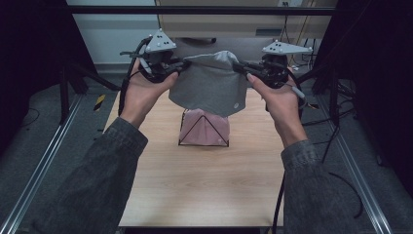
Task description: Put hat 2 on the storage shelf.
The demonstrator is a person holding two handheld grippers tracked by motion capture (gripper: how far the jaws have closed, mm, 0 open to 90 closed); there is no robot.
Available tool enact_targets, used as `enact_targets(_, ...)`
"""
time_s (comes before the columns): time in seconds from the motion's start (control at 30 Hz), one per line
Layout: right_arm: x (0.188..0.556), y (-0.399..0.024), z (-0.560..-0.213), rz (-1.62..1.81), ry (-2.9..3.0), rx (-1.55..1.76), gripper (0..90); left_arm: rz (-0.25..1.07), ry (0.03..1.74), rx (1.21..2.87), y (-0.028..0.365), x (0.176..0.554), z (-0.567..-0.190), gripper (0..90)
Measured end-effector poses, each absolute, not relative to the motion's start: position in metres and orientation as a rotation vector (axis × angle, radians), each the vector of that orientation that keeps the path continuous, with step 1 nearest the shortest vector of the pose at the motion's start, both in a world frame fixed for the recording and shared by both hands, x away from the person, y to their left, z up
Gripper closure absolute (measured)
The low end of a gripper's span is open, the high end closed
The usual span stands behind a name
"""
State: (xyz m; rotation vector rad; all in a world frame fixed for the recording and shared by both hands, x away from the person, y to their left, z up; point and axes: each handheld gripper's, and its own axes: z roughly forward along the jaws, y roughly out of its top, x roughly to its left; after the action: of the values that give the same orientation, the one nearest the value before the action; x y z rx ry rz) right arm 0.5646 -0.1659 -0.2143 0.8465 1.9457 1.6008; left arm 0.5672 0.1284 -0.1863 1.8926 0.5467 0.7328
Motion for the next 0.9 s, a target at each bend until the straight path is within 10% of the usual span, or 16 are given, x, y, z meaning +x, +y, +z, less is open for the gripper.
enact_targets(0.9,0.638,-0.164,-0.245,1.601,1.832,0.957,85.2,0.827,0.588,1.845,0.115,0.632,-0.211,86.6)
